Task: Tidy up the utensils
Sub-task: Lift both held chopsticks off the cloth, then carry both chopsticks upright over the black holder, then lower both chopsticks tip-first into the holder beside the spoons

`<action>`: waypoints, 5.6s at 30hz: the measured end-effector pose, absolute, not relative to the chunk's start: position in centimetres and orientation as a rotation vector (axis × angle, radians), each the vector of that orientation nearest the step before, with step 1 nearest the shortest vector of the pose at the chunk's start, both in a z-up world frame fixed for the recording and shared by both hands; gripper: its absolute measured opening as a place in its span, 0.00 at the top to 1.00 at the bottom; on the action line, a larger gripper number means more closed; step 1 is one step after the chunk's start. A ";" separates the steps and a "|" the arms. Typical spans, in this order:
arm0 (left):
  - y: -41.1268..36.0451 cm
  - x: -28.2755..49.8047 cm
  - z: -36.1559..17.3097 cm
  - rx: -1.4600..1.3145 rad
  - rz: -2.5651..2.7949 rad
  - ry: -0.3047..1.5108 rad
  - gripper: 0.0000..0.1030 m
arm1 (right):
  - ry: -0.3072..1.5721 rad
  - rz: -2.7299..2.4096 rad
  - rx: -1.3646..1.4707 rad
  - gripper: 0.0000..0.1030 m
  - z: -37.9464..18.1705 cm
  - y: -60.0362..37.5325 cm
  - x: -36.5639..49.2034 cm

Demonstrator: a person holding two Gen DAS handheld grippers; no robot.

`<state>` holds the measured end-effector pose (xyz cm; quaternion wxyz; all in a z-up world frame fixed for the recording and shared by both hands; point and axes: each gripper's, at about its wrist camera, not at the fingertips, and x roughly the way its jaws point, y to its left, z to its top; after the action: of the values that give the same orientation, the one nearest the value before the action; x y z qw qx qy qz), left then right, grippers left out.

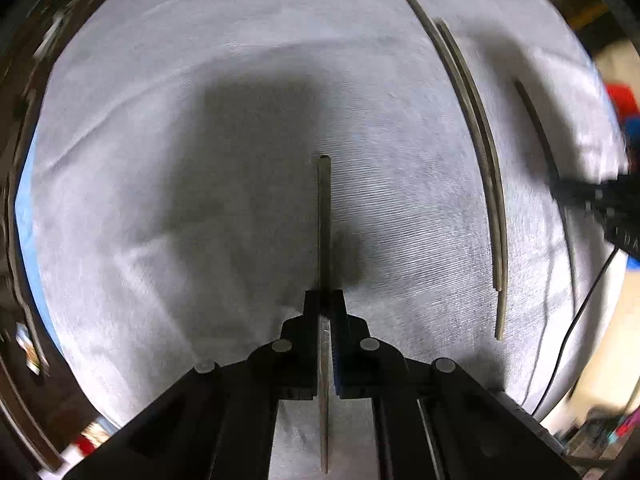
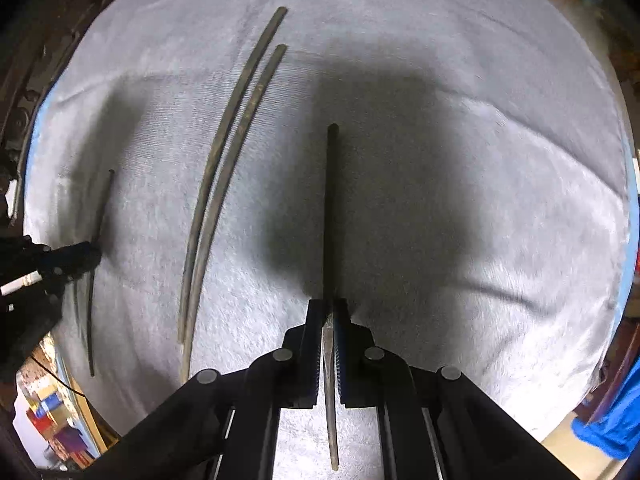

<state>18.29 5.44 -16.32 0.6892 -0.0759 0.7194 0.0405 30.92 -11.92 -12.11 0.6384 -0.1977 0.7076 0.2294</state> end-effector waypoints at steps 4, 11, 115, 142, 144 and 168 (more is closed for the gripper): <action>7.9 15.2 -14.7 -0.285 0.140 1.502 0.95 | 1.542 0.534 -0.282 0.93 -10.2 -15.1 30.2; 10.0 8.8 -10.6 -0.424 0.241 1.256 0.95 | 1.369 0.554 -0.029 0.93 -5.8 -20.2 27.4; 1.2 -2.2 7.0 -0.524 0.266 0.520 0.95 | 0.678 0.729 0.296 0.93 9.8 -24.4 9.7; 0.3 -2.0 6.4 -0.520 0.244 0.527 0.95 | 0.697 0.731 0.266 0.93 8.7 -23.4 9.5; 0.3 -1.9 6.3 -0.516 0.244 0.526 0.95 | 0.696 0.729 0.262 0.93 8.7 -23.3 9.5; -0.8 -2.0 3.6 -0.493 0.252 0.582 0.95 | 0.756 0.720 0.184 0.93 5.2 -21.9 9.2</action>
<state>-2.03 -0.84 3.58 0.9204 -0.2399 0.2833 0.1228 9.21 -21.87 5.18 0.8628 0.0878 0.3604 0.3434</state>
